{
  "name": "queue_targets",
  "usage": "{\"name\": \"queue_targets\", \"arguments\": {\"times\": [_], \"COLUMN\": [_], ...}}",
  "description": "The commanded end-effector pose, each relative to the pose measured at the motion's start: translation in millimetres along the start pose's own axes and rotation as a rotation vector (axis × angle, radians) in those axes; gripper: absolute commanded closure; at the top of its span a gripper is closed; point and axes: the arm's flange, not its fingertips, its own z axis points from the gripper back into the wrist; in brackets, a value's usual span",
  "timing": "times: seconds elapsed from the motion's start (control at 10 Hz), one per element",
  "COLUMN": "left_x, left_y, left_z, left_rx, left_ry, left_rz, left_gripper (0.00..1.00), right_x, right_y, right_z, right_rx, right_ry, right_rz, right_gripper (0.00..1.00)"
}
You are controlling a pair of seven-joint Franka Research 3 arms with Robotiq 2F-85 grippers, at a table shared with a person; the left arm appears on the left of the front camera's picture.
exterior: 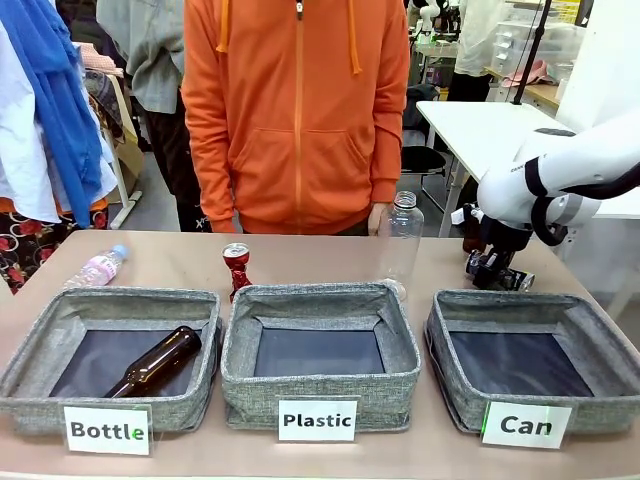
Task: Sort the can waste into the basket.
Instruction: Pick up the can waste from the table and place it in the right Fabric basket.
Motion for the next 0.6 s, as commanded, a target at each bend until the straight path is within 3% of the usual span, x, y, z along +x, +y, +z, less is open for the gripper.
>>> {"name": "queue_targets", "arguments": {"times": [0.0, 0.2, 0.4, 0.5], "left_x": [-3, -3, -3, -3], "left_y": [-3, -3, -3, -3], "left_z": [1, 1, 1, 1], "left_rx": [-0.016, -0.016, -0.016, -0.016], "left_ry": [0.003, 0.003, 0.003, 0.003], "left_rz": [-0.004, -0.004, -0.004, -0.004], "left_gripper": [0.00, 0.00, 0.00, 0.00], "right_x": [-2, -11, -30, -44], "right_y": [-1, 6, 26, 42], "right_z": [8, 29, 85, 119], "right_rx": [-0.002, 0.001, -0.032, -0.006], "right_ry": [-0.025, -0.080, -0.154, -0.127], "right_rz": [-0.018, -0.015, 0.001, 0.002], "right_gripper": [1.00, 1.00, 1.00, 1.00]}}
